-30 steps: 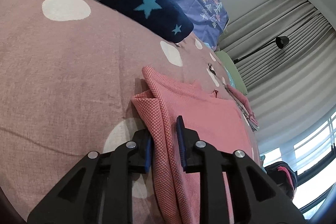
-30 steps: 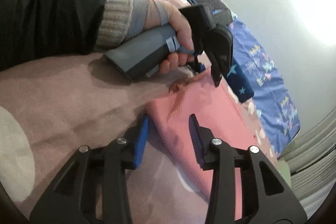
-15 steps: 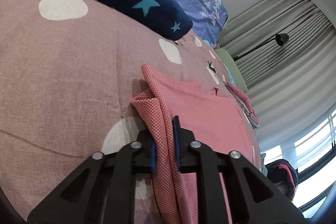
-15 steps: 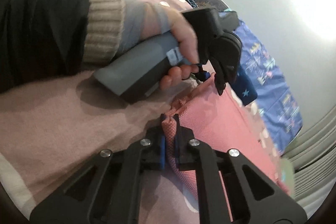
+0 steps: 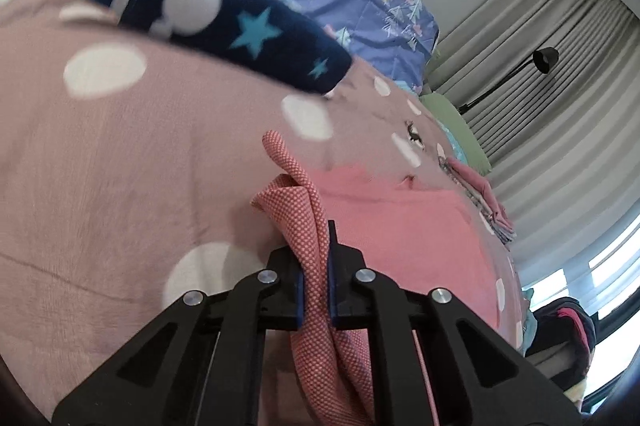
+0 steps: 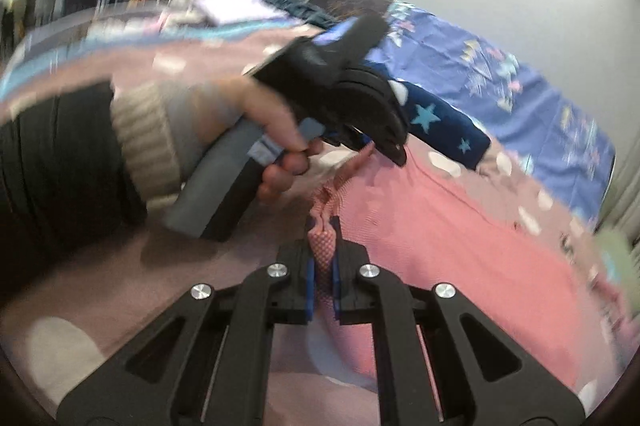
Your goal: Fold small clothes
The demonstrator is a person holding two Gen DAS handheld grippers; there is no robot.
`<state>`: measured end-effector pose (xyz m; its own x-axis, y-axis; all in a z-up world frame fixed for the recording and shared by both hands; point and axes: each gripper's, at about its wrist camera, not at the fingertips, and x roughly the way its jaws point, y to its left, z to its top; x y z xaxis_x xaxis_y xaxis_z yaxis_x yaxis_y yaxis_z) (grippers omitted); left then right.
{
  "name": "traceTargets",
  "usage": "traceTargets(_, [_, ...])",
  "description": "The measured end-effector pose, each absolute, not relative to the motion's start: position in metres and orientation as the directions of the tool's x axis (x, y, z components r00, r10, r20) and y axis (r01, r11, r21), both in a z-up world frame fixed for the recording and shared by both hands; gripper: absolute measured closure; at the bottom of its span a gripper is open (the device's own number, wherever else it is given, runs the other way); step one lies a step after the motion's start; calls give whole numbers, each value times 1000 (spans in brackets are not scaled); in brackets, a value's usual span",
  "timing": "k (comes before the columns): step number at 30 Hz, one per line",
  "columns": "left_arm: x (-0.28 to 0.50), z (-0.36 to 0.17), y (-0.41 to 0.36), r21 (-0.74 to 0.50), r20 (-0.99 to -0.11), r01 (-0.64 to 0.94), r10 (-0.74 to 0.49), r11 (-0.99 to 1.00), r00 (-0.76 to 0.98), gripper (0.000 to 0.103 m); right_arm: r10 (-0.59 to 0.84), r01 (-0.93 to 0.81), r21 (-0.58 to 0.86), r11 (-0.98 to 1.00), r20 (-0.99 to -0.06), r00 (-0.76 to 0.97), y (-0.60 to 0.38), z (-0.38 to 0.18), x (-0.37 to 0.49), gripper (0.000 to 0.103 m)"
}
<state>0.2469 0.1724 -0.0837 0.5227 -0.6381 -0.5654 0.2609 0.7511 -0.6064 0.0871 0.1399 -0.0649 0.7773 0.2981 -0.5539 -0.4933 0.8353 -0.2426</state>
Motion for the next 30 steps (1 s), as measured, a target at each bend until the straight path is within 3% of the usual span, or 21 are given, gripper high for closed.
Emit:
traceTargets(5, [249, -43, 130, -532, -592, 312, -610, 787, 527, 95, 318, -428, -110, 897, -511, 798, 82, -38, 84, 97])
traceTargets(15, [254, -16, 2, -411, -657, 382, -560, 828, 505, 95, 324, -253, 209, 945, -475, 818, -74, -30, 80, 97])
traceTargets(23, [258, -27, -121, -275, -744, 467, -494, 841, 451, 95, 270, -109, 342, 933, -470, 840, -176, -54, 62, 97])
traceTargets(30, [262, -50, -177, -172, -814, 485, -401, 857, 421, 96, 337, -59, 506, 861, -480, 810, -224, -87, 63, 97])
